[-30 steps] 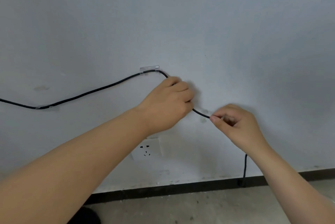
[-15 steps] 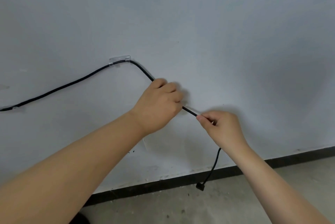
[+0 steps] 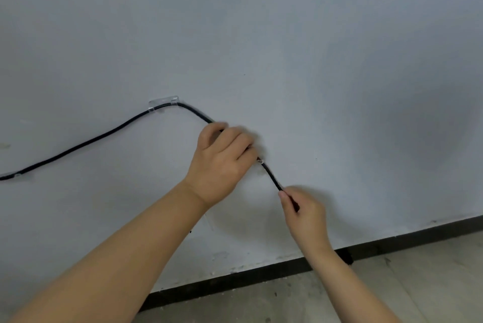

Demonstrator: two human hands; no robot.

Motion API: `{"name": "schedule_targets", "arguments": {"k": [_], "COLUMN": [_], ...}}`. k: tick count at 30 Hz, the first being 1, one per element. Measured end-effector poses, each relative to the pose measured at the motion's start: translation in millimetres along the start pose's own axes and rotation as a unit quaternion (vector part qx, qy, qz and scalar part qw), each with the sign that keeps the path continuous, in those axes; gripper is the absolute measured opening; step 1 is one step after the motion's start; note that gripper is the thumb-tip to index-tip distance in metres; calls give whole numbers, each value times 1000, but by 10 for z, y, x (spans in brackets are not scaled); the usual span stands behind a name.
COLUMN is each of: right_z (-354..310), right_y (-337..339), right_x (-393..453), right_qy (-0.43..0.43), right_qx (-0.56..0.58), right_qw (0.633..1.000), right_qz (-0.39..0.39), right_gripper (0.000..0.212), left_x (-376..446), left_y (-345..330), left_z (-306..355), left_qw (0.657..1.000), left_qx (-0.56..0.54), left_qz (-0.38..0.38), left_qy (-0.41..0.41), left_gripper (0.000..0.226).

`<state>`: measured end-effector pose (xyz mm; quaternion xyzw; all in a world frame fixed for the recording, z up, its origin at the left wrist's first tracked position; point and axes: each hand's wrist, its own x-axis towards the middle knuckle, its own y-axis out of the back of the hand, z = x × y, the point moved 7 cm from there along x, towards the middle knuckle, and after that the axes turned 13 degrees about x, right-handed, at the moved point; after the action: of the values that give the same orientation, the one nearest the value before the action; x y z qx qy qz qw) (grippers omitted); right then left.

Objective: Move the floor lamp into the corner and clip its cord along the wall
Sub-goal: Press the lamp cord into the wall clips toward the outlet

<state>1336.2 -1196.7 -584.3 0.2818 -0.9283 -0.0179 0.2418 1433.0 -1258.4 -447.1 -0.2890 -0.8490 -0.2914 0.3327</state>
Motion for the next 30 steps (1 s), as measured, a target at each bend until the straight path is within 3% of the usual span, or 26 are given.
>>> {"name": "schedule_targets", "arguments": {"k": [4,11,14,17,22,27,30], "right_z": [26,79,192,311,335,400,487], "right_y": [-307,-547,-575,-674,-849,-1132,-1176], "right_x": [-82,-144,-166,-302,-491,-758,-941], "right_qy": [-27,-38,-102,-216,-311,-344,-370], "right_qx": [-12,-49,-41,31,164,180,222], "right_qw": [999,991,983,961,929,912,892], "right_qz": [-24,-120,-147,-170,-111,-135,-132], "right_gripper": [28,21,16,13,26,22,22], "left_x": [24,-373,-836,-1406,-2347,-3183,-3342], "left_y": [-11,99,170,155,95,-168,-252], "left_z": [-23,-136,-309,-454,-242,384,705], "left_qw": [1000,999,995,975,898,720,664], "left_qx": [1,-50,-56,-87,-191,-318,-363], "left_qz": [9,-17,-58,-162,-314,-471,-524], "left_qy": [4,13,51,121,241,399,392], "left_gripper": [21,45,31,24,19,35,44]}}
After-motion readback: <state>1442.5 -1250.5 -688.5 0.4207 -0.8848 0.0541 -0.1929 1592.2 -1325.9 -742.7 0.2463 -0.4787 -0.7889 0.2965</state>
